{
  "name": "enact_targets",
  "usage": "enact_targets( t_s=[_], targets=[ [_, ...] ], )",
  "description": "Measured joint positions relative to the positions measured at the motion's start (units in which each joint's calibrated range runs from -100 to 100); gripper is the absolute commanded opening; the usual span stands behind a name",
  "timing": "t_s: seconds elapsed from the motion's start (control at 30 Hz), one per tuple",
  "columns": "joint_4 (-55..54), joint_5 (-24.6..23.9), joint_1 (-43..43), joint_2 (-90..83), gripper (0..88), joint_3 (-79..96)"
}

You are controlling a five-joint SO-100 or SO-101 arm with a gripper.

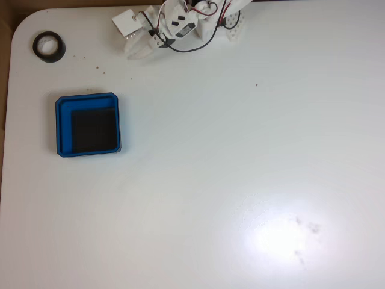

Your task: Pick the black tape roll and drop it in the blue box

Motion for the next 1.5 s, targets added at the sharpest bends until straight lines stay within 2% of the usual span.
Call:
enact_targets(
  t_s=[0.33, 0.7, 1.5],
  targets=[
    [-0.7, 0.0, 3.2, 0.0, 1.0, -0.3],
    [-9.9, 0.0, 6.3, 0.1, 1.0, -0.3],
    [-10.1, 0.0, 6.5, 0.1, 1.0, -0.3]
  ],
)
